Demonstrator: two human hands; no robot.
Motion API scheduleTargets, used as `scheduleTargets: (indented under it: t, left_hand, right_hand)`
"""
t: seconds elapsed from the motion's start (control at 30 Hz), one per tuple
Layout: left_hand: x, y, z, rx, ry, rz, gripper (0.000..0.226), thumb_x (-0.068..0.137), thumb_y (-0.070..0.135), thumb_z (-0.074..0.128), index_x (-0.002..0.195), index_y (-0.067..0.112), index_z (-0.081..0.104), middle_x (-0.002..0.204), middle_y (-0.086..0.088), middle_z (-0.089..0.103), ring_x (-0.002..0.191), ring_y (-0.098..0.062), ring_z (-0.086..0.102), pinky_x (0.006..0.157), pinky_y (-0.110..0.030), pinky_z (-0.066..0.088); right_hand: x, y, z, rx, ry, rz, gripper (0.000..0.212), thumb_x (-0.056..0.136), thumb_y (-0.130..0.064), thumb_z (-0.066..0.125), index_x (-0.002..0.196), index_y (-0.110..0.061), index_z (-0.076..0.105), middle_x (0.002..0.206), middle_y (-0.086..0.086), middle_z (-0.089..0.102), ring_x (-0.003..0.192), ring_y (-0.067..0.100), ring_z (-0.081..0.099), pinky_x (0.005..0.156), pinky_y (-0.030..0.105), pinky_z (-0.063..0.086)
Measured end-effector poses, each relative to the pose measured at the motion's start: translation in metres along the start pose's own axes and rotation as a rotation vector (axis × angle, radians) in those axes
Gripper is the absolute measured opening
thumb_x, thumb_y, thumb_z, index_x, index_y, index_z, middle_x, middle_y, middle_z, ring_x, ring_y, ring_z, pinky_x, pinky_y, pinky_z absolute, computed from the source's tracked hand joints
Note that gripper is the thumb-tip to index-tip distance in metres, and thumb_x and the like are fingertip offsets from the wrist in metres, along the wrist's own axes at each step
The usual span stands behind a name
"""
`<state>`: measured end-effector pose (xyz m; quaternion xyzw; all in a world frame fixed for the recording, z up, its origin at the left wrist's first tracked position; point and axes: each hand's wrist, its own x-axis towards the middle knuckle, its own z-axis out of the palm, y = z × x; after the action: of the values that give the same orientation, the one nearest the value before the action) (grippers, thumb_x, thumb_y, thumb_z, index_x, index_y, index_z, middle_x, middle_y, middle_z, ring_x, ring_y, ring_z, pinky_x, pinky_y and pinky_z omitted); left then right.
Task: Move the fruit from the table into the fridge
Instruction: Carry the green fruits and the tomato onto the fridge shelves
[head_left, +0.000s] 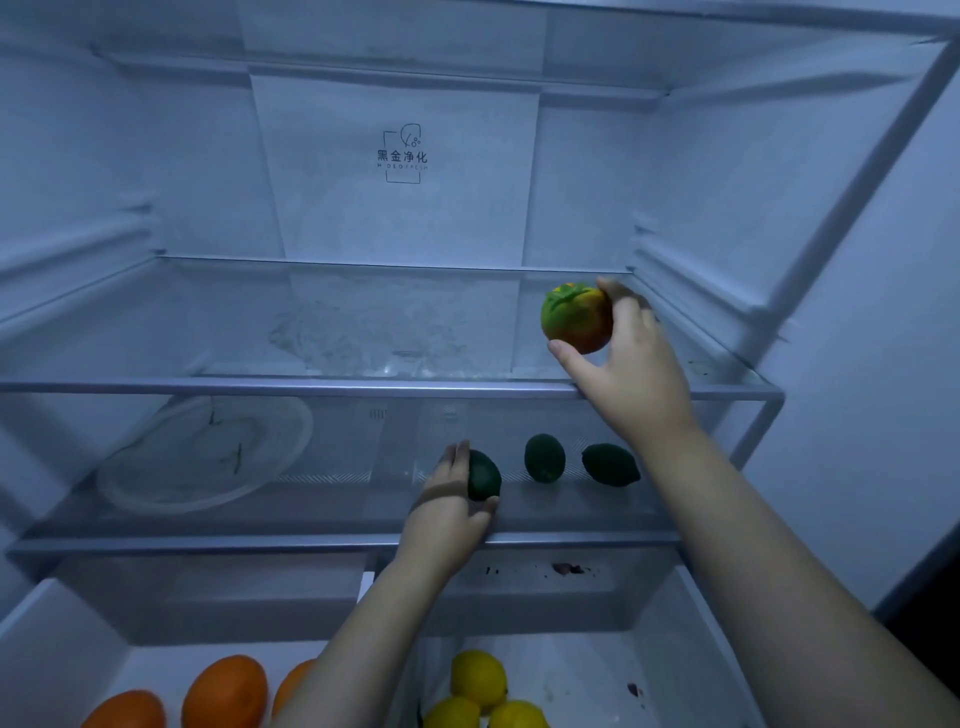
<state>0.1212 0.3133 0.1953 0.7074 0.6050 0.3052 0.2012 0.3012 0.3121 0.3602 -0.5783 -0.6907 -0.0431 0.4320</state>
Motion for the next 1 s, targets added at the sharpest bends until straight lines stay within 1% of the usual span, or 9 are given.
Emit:
scheduleTargets:
  t: [0.13,0.3,0.4,0.5,0.6,0.73,0.83,0.93,1.0]
  left_hand:
    - [-0.005,-0.001,-0.001,0.008,-0.008,-0.010,0.080,0.091,0.037,0.055,0.151,0.021,0.004,0.159,0.001,0.003,0.145,-0.014,0.006,0.114,-0.026,0.012]
    - [-0.017,0.002,-0.006,0.068,0.034,-0.009,0.080,0.091,0.040,0.054,0.151,0.022,0.003,0.159,0.001,0.002,0.145,-0.014,0.000,0.117,-0.034,0.014]
    - [-0.033,0.008,-0.014,0.128,0.080,0.021,0.077,0.093,0.046,0.049,0.150,0.022,0.003,0.159,0.001,0.004,0.145,-0.014,0.000,0.116,-0.035,0.013]
    - [-0.060,0.014,-0.025,0.130,0.114,0.048,0.074,0.094,0.050,0.042,0.150,0.026,0.000,0.157,0.010,-0.004,0.142,-0.006,-0.008,0.115,-0.030,0.006]
    - [-0.092,0.012,-0.036,0.183,0.130,0.037,0.071,0.095,0.052,0.038,0.148,0.032,-0.004,0.151,0.019,-0.014,0.138,0.001,-0.016,0.115,-0.027,0.000]
    - [-0.133,-0.003,-0.042,0.252,0.161,0.004,0.068,0.096,0.053,0.033,0.147,0.034,-0.007,0.151,0.020,-0.016,0.139,0.002,-0.019,0.115,-0.024,-0.001]
    - [-0.159,-0.018,-0.042,0.319,0.166,-0.015,0.065,0.092,0.059,0.022,0.142,0.036,-0.011,0.152,0.018,-0.014,0.141,-0.002,-0.017,0.114,-0.023,-0.002]
    - [-0.180,-0.029,-0.043,0.342,0.158,-0.034,0.067,0.085,0.063,0.013,0.142,0.036,-0.010,0.150,0.018,-0.015,0.141,-0.003,-0.015,0.108,-0.015,-0.014]
    - [-0.190,-0.035,-0.043,0.340,0.146,-0.037,0.070,0.084,0.062,0.012,0.145,0.032,-0.006,0.148,0.018,-0.014,0.139,-0.002,-0.015,0.106,-0.014,-0.016]
  right_hand:
    - [-0.002,0.000,-0.001,-0.016,-0.004,-0.007,0.069,0.084,-0.046,0.062,0.139,-0.017,0.033,0.131,0.004,0.045,0.121,0.021,0.042,0.088,0.034,0.042]
    - [-0.013,-0.004,-0.008,0.077,0.075,-0.036,0.064,0.087,-0.039,0.061,0.140,-0.014,0.034,0.139,0.004,0.039,0.131,0.017,0.033,0.099,0.019,0.027]
    - [-0.035,-0.014,-0.017,0.135,0.201,-0.123,0.059,0.089,-0.028,0.062,0.140,-0.012,0.036,0.142,0.006,0.038,0.134,0.016,0.030,0.107,0.013,0.020]
    - [-0.069,-0.022,-0.020,0.200,0.287,-0.252,0.051,0.090,-0.016,0.061,0.135,-0.002,0.042,0.137,0.013,0.044,0.132,0.020,0.037,0.112,0.026,0.027]
    - [-0.106,-0.023,-0.008,0.265,0.199,-0.270,0.049,0.090,-0.017,0.057,0.134,-0.001,0.044,0.135,0.012,0.046,0.130,0.019,0.040,0.110,0.030,0.030]
    - [-0.153,-0.022,0.020,0.307,-0.021,-0.188,0.050,0.090,-0.025,0.054,0.136,-0.010,0.042,0.137,0.004,0.044,0.132,0.013,0.036,0.111,0.021,0.025]
    - [-0.182,-0.023,0.038,0.308,-0.163,-0.135,0.051,0.090,-0.029,0.053,0.137,-0.015,0.041,0.137,-0.001,0.042,0.131,0.006,0.033,0.109,0.012,0.019]
    - [-0.208,-0.025,0.052,0.297,-0.251,-0.115,0.049,0.092,-0.026,0.056,0.137,-0.017,0.040,0.138,-0.002,0.042,0.129,0.003,0.031,0.108,0.010,0.017]
    - [-0.223,-0.028,0.059,0.284,-0.286,-0.106,0.049,0.092,-0.027,0.054,0.137,-0.017,0.039,0.138,-0.002,0.042,0.130,0.005,0.032,0.109,0.012,0.019]
